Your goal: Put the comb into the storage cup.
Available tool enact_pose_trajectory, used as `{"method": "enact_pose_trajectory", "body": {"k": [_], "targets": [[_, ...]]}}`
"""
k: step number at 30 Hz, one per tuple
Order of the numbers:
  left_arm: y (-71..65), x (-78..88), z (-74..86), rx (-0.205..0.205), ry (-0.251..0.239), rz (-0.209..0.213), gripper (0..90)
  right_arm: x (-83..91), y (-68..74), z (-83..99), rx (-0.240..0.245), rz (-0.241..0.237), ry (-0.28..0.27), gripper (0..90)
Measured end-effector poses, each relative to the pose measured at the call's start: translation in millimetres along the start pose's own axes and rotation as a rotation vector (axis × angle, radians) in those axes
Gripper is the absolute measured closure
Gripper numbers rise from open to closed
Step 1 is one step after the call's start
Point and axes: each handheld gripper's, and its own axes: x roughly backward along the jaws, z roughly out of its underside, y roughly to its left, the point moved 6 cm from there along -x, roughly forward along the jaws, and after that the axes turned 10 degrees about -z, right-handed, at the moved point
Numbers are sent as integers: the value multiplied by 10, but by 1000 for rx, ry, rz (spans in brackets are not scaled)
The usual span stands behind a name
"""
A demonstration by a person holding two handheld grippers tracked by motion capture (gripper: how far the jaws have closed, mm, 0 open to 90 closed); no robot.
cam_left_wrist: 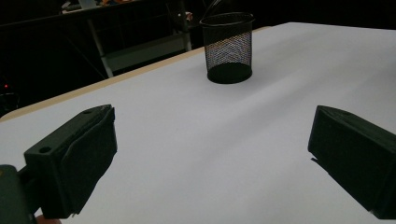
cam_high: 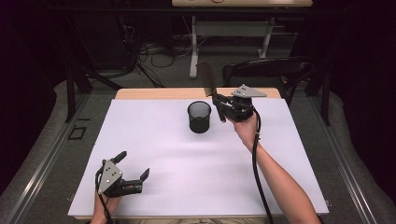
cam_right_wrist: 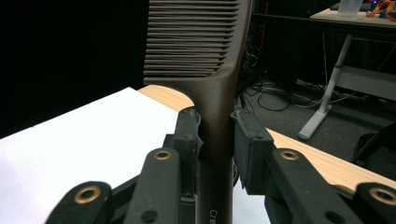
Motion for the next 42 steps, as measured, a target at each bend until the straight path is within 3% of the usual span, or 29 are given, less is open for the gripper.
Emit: {"method": "enact_pose_trajectory", "body": {"k": [42], "targets": [[-2,-4,1,3,2,3,10,-233,-67,-165,-14,15,-37,729]]}}
